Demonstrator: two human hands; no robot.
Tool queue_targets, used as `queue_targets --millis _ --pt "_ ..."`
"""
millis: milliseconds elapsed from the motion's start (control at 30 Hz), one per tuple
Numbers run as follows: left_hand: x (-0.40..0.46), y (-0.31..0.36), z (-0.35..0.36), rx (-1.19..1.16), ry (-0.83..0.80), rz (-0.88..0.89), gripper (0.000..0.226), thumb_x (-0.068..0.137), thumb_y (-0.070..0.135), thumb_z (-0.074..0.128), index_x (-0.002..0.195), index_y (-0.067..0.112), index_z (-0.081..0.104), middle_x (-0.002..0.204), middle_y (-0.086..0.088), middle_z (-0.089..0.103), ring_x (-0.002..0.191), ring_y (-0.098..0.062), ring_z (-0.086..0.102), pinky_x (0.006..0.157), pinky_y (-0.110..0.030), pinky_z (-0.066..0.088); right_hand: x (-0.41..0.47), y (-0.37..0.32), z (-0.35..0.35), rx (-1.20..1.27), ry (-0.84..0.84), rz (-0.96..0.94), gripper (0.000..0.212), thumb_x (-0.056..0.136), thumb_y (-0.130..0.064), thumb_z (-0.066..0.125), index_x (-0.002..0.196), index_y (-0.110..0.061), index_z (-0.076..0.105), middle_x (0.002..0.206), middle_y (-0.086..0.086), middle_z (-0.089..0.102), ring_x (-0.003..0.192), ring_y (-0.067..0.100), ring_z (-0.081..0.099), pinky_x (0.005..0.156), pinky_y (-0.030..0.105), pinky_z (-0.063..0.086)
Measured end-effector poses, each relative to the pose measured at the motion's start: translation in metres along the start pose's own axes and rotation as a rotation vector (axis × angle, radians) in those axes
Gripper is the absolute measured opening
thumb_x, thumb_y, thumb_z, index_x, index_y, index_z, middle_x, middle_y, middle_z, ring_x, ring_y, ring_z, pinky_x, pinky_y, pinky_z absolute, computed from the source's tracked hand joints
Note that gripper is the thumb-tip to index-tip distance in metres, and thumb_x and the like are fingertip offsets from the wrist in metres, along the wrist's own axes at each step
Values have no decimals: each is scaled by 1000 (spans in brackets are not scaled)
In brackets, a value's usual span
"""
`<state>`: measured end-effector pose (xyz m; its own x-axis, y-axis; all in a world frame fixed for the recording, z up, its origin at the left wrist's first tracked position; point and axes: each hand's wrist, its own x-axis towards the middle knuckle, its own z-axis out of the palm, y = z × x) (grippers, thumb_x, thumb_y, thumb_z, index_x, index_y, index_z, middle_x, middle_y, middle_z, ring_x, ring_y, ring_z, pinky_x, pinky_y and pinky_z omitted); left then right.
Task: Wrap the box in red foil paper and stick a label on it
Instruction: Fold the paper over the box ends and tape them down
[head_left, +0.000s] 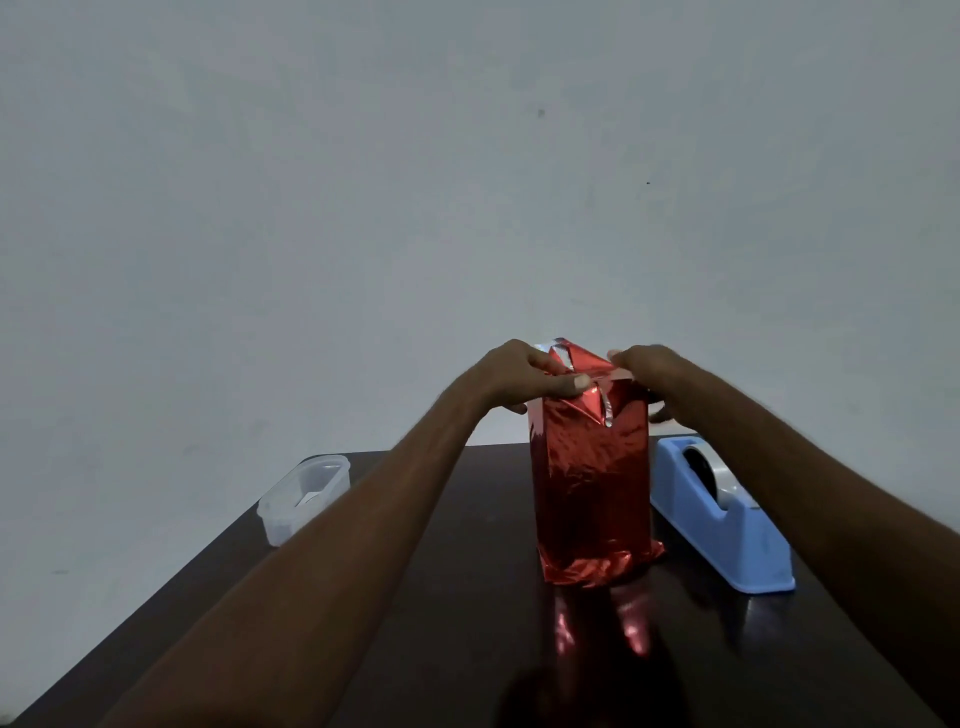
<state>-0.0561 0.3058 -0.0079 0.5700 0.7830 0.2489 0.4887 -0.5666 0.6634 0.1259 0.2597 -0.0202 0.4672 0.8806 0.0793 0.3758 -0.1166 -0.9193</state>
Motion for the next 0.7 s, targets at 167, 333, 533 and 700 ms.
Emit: queue_targets --millis 167,333,533,700 --pt "-4 6 2 23 173 -101 58 97 59 40 109 12 71 102 -4 67 77 -21 64 65 -30 59 -25 -9 -11 -199 357 -546 29 88 -7 48 94 -18 74 101 -2 72 96 18 64 83 31 48" --pt "-18 20 -4 -155 204 -152 31 97 15 49 106 -9 66 78 -11 71 64 -30 70 75 -35 62 -58 -8 2 -534 168 -677 31 79 -20 49 94 -24 75 92 -2 72 91 21 64 79 31 47" --pt "-38 24 -20 165 315 65 30 87 3 53 111 10 70 96 -6 74 82 -19 69 66 -22 53 -52 23 31 -915 363 -795 55 74 -67 59 108 -25 64 100 3 61 98 26 54 87 40 41" --pt "-35 -6 -38 795 165 219 75 76 28 82 142 30 47 148 -2 36 139 -23 22 108 -41 31 -49 30 32 -844 425 -850 50 69 -59 57 104 -23 63 96 0 59 100 27 53 91 44 39"
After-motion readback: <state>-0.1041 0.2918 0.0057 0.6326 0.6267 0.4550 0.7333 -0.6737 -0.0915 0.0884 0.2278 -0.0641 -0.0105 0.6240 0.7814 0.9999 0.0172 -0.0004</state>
